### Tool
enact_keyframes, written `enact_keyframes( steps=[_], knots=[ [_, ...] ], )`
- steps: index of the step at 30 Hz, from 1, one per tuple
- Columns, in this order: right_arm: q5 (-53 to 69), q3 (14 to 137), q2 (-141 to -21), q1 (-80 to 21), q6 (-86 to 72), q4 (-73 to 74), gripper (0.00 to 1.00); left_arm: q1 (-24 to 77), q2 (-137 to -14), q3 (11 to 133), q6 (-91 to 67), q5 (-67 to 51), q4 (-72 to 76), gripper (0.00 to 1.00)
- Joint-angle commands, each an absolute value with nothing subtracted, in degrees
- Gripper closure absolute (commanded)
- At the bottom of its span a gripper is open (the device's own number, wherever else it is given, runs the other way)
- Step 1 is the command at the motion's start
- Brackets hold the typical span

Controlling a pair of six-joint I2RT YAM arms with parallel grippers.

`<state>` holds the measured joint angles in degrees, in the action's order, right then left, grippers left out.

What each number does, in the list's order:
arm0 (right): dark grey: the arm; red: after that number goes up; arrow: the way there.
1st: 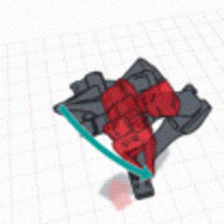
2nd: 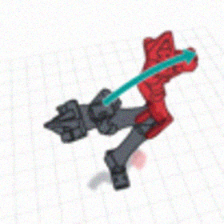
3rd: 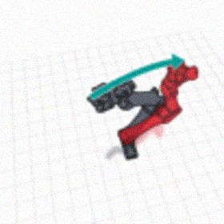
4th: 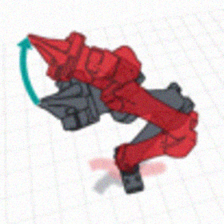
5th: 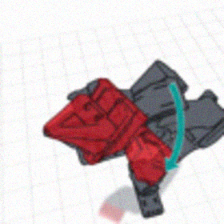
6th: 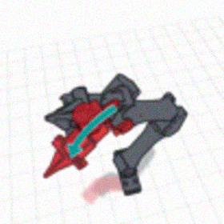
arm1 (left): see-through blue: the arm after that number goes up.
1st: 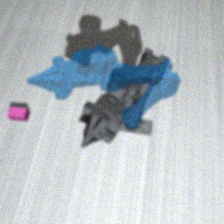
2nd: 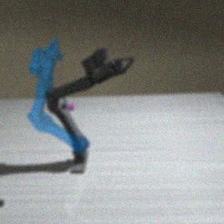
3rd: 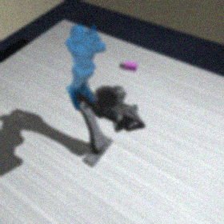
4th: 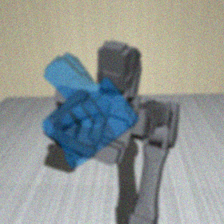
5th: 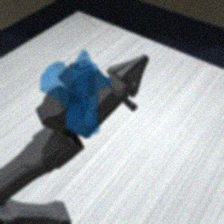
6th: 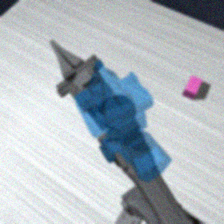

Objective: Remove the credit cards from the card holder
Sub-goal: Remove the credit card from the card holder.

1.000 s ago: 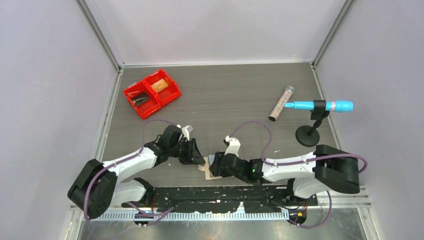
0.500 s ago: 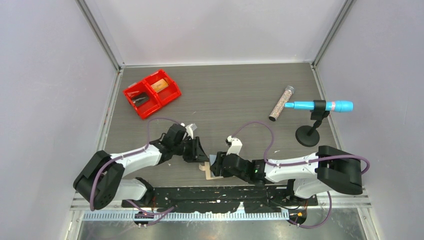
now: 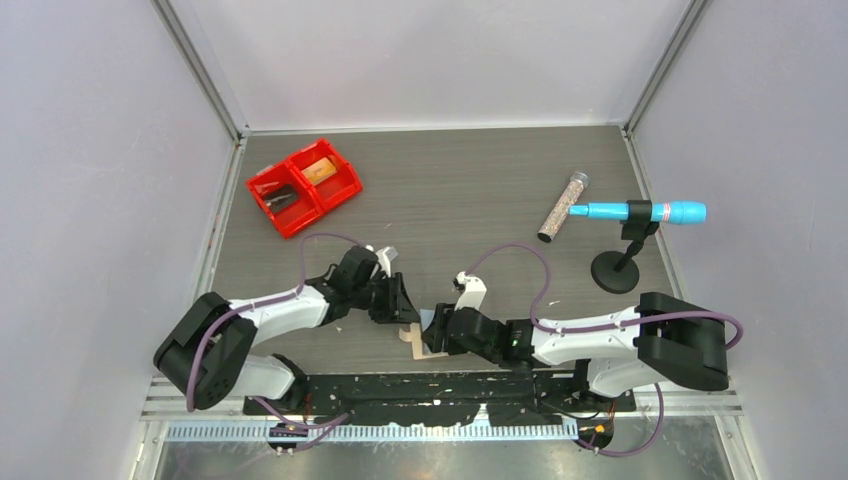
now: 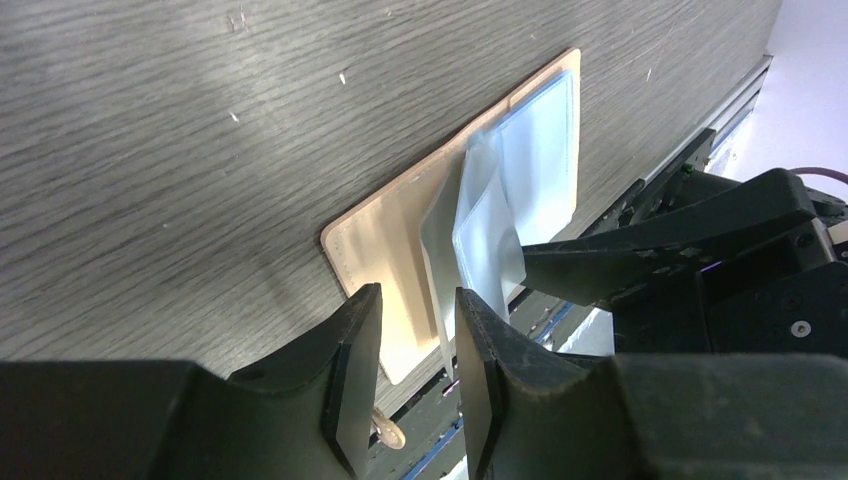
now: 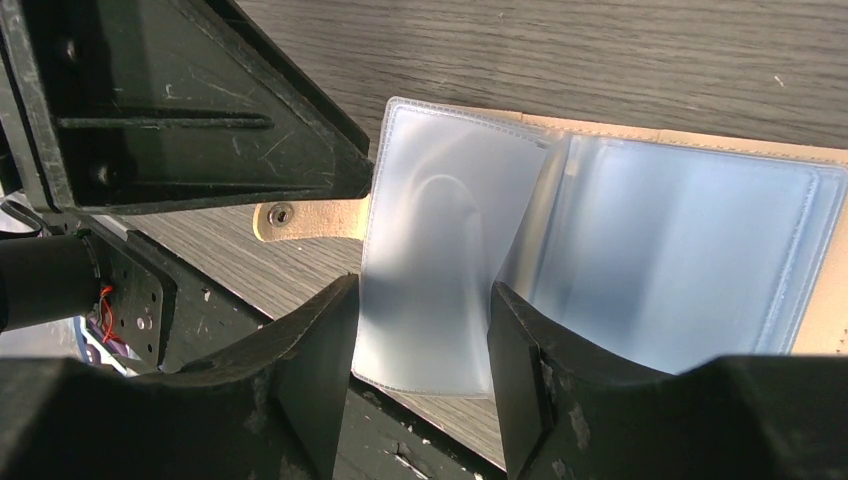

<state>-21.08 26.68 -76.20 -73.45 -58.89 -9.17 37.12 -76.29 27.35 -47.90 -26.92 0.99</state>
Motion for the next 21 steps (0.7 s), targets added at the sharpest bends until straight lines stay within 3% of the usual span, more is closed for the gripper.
enact_keyframes(
  steps=[1, 21],
  knots=[
    [-21.89, 26.81, -74.56, -73.3, -59.4, -10.94, 0.44, 37.56, -77.34, 29.9, -47.81, -26.15, 3.6, 0.65],
    [-23.72, 26.65, -73.41, -73.3, -59.75, -8.55, 0.46, 38.71, -75.05, 30.4, -47.21, -22.83, 0.14, 0.67]
  ],
)
